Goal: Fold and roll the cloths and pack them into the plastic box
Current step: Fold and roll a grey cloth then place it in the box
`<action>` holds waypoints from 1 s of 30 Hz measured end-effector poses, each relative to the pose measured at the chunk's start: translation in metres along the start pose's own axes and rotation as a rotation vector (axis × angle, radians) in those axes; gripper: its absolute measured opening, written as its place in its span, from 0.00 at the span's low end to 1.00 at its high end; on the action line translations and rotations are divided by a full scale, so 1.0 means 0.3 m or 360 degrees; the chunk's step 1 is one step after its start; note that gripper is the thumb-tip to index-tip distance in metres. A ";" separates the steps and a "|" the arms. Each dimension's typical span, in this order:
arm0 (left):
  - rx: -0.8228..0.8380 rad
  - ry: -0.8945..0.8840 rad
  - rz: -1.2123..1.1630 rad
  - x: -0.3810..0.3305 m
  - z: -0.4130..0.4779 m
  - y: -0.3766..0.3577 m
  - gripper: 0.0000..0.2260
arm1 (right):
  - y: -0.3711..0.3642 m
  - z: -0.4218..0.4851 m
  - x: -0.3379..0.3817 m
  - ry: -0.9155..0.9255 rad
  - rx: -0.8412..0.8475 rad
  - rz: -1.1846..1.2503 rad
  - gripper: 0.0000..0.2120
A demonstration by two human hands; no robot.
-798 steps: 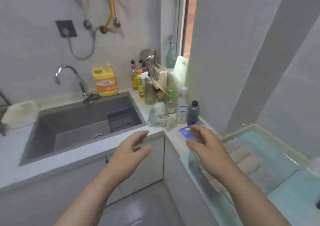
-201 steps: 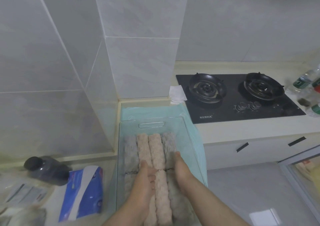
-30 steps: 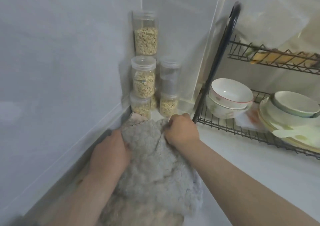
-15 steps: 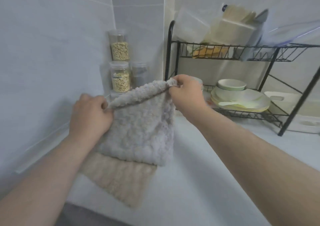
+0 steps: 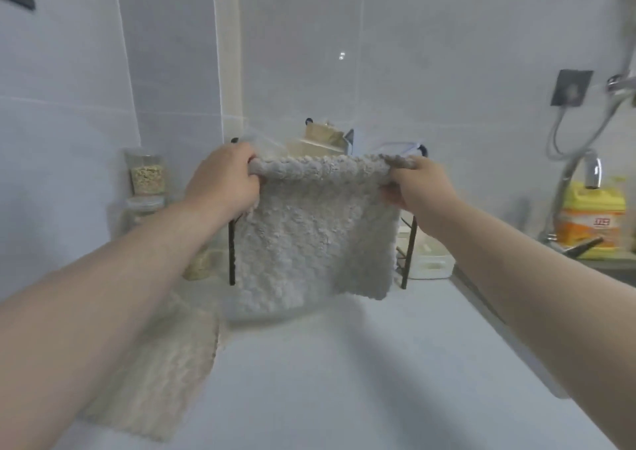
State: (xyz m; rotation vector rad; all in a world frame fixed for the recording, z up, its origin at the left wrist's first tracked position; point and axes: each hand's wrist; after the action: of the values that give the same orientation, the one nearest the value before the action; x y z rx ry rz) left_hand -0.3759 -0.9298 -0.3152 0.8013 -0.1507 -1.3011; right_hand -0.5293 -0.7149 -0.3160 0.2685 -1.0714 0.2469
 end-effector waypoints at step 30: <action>0.1704 -0.0120 0.0169 0.171 -0.503 -0.331 0.29 | 0.159 -0.403 -0.495 -0.0021 0.1378 -0.1623 0.28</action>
State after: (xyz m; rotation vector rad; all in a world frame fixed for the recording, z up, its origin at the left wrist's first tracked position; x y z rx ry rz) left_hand -0.3606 -0.9135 -0.5017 1.6079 -0.9913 -1.1001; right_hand -0.5128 -0.6399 -0.4979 1.5351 -0.6696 -0.2357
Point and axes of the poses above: each hand's wrist, its own z-axis towards the middle knuckle, its own y-axis out of the back of the hand, x = y × z, and after that the axes turned 6 degrees about y, right-handed
